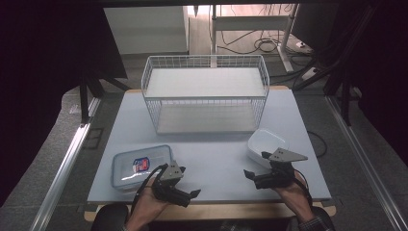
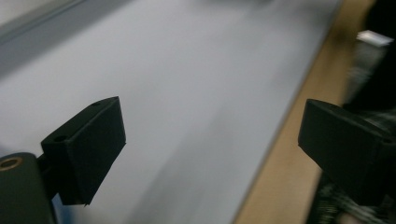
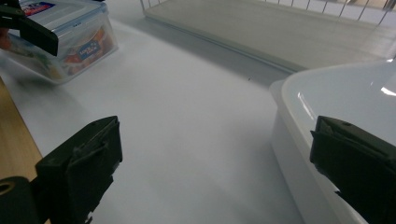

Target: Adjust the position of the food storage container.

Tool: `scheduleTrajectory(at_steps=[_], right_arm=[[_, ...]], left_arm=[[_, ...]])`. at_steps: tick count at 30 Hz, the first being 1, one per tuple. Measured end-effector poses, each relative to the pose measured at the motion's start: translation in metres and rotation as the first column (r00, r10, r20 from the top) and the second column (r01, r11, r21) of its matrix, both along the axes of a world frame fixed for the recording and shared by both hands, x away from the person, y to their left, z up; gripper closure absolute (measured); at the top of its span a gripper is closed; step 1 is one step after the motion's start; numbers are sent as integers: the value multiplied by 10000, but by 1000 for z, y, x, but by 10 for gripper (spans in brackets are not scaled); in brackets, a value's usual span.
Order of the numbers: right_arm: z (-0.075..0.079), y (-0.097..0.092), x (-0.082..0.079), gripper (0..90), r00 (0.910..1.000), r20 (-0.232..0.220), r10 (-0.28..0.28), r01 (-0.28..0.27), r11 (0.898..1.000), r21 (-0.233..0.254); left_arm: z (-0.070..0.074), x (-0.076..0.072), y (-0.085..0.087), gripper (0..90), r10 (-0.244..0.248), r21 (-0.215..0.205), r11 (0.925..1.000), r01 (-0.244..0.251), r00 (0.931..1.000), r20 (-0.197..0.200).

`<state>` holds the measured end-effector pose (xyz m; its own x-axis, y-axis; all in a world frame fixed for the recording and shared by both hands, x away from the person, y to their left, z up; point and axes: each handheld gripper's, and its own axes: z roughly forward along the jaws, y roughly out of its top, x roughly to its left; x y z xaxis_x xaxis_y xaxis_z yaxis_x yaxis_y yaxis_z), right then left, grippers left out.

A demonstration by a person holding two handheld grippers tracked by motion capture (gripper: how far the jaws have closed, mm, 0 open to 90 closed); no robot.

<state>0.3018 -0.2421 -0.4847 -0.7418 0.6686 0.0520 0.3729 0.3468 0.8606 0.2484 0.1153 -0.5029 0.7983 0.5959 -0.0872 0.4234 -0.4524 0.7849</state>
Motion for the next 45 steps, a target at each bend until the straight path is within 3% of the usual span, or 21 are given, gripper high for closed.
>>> scheduleTrajectory(at_steps=[2,5,9,14,19,20,22,23,25,27,28,29,30,32,33,35,38,40,42,45], right_arm=[[-2,-1,2,7,9998,-203,60,-60,10000,18],[-2,0,2,7,9996,-283,3,-3,10000,27],[-1,6,0,6,9996,-236,134,-138,9998,-174],[-4,12,-1,6,9992,-327,224,-248,9970,-729],[-2,13,-1,35,9992,-375,97,-133,9953,-964],[-1,12,0,79,9988,-479,120,-166,9952,-968],[-2,10,1,130,9979,-643,41,-111,9941,-1080],[-2,10,1,130,9979,-643,41,-111,9941,-1080],[-1,10,2,192,9976,-694,-40,-39,9936,-1131],[2,10,3,313,9977,-639,-233,152,9921,-1245],[2,10,3,313,9977,-639,-233,152,9921,-1245],[4,10,4,367,9978,-608,-253,173,9916,-1282],[8,9,7,491,9977,-612,-293,208,9906,-1351],[11,7,13,590,9959,-891,-151,52,9939,-1099],[11,7,13,590,9959,-891,-151,52,9939,-1099],[15,5,24,714,9933,-1145,-170,72,9964,-847],[25,5,44,881,9954,-848,-443,356,9941,-1022],[27,7,48,893,9957,-794,-476,387,9931,-1105],[30,18,65,894,9958,-624,-666,559,9857,-1589],[27,27,78,894,9951,-679,-726,595,9823,-1774]], left_arm=[[1,0,1,69,-217,-409,9989,208,9995,-233],[4,-1,2,61,-55,-209,9998,55,10000,-17],[8,2,7,51,71,-502,9987,-82,9998,-205],[17,1,17,119,575,-359,9977,-567,9981,239],[21,2,22,181,926,-122,9957,-922,9950,370],[22,2,25,241,1043,-71,9945,-1041,9938,380],[24,2,28,276,1133,-168,9935,-1127,9927,405],[25,2,30,276,1126,-230,9935,-1117,9929,390],[28,2,33,306,1152,-229,9932,-1143,9923,453],[30,2,39,325,1311,-253,9912,-1300,9900,510],[30,2,39,332,1311,-253,9912,-1300,9900,510],[30,3,41,332,1371,-353,9901,-1355,9895,464],[31,4,42,334,1405,-436,9894,-1387,9893,407],[30,6,45,315,1425,-764,9870,-1415,9898,80],[30,6,45,302,1425,-764,9870,-1415,9898,80],[29,8,44,283,1458,-760,9865,-1452,9893,13],[27,9,42,207,1498,-684,9864,-1495,9887,-1],[25,10,42,181,1630,-610,9849,-1623,9866,70],[25,10,42,141,1682,-591,9842,-1671,9857,133],[25,10,43,132,1709,-611,9837,-1694,9850,218]])
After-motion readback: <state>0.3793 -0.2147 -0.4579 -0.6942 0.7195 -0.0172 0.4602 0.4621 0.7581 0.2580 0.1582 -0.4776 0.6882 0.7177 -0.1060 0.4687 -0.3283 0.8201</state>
